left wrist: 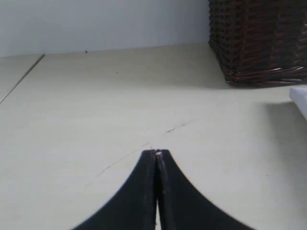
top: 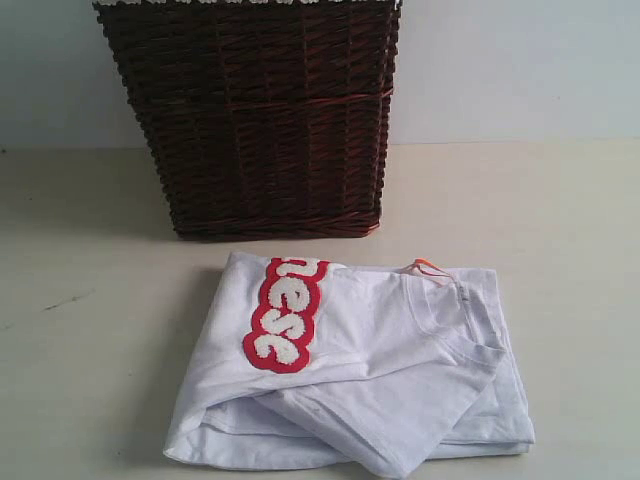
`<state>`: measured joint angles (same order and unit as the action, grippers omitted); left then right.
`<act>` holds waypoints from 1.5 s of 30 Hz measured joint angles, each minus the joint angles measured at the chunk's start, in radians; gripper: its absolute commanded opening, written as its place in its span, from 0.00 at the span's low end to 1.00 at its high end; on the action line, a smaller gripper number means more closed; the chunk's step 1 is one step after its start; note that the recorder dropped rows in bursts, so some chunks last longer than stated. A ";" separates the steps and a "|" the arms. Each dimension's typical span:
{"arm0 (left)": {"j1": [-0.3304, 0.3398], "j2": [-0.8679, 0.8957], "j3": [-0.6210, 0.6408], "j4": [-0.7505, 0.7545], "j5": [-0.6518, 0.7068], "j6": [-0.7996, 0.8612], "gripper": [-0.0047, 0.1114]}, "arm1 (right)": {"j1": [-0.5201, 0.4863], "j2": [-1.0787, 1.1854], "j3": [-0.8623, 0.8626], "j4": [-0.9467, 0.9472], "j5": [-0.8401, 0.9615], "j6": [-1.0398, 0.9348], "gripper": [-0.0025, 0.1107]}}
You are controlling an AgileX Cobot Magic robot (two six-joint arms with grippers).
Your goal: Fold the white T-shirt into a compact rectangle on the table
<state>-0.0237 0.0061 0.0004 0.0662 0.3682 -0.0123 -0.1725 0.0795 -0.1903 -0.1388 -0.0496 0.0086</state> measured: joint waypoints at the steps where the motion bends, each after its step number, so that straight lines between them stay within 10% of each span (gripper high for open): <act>1: 0.000 0.000 0.000 0.000 0.000 0.000 0.04 | 0.000 -0.032 0.061 0.002 -0.006 0.000 0.02; 45: 0.000 0.000 0.000 0.000 0.000 0.000 0.04 | -0.004 -0.073 0.185 0.087 0.334 -0.009 0.02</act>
<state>-0.0237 0.0061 0.0004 0.0662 0.3686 -0.0123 -0.1767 0.0064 -0.0055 -0.0517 0.2844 0.0000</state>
